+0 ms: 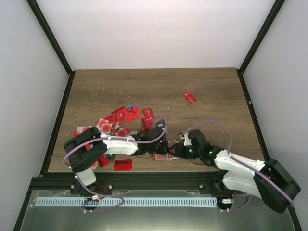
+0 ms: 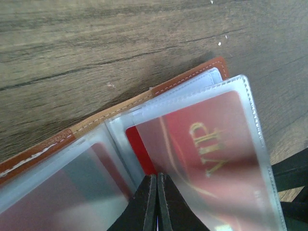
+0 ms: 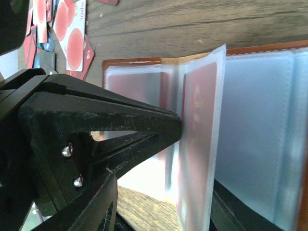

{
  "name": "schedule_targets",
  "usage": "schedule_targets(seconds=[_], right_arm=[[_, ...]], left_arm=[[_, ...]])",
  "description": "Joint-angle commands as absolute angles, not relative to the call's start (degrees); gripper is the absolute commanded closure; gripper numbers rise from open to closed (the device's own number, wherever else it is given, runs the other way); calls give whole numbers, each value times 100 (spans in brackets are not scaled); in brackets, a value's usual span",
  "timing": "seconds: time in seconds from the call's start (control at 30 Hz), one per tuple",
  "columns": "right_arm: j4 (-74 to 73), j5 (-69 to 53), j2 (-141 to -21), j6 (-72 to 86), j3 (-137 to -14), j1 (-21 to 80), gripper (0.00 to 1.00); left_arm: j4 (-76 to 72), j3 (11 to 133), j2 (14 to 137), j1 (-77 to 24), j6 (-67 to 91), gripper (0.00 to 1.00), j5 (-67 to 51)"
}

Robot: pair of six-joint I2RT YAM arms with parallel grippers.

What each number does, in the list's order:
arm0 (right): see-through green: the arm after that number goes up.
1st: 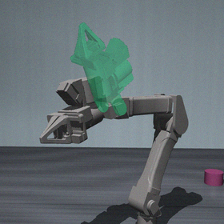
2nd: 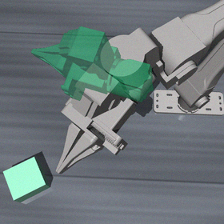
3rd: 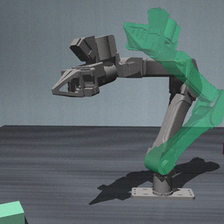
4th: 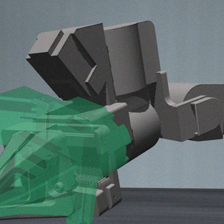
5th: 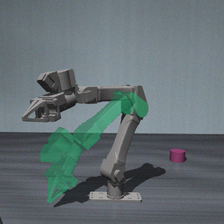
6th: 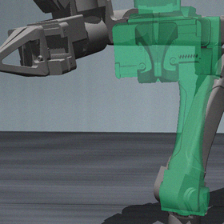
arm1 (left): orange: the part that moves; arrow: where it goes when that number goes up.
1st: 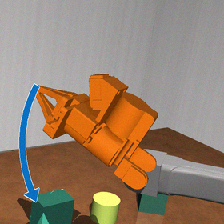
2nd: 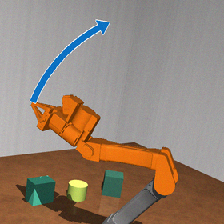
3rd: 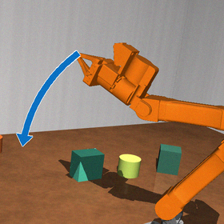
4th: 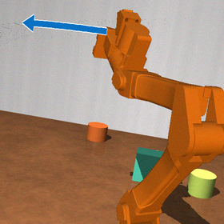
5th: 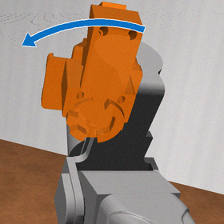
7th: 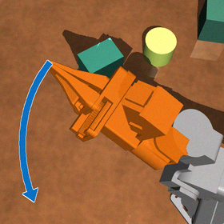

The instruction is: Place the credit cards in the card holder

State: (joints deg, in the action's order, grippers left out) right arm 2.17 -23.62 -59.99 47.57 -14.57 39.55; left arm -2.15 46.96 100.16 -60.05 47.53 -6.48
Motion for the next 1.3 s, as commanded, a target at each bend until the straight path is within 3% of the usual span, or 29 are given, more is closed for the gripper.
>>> schedule_targets(seconds=[0.0, 0.57, 1.03, 1.27], right_arm=[[230, -2275, -6109, 4831, -1789, 4135, 54], [91, -1910, -6803, 5067, -2425, 4759, 54], [-538, -1834, -8455, 4423, -5296, 5692, 52], [-745, -1237, -8694, 4108, -5788, 5685, 49]], left_arm=[[187, 4857, 9674, -6022, 4609, 96, -342], [1280, 4198, 7707, -5796, 4530, 95, 721], [2465, 3089, 5177, -4587, 4520, 84, 1316], [2620, 2780, 4800, -3831, 4453, 76, 1273]])
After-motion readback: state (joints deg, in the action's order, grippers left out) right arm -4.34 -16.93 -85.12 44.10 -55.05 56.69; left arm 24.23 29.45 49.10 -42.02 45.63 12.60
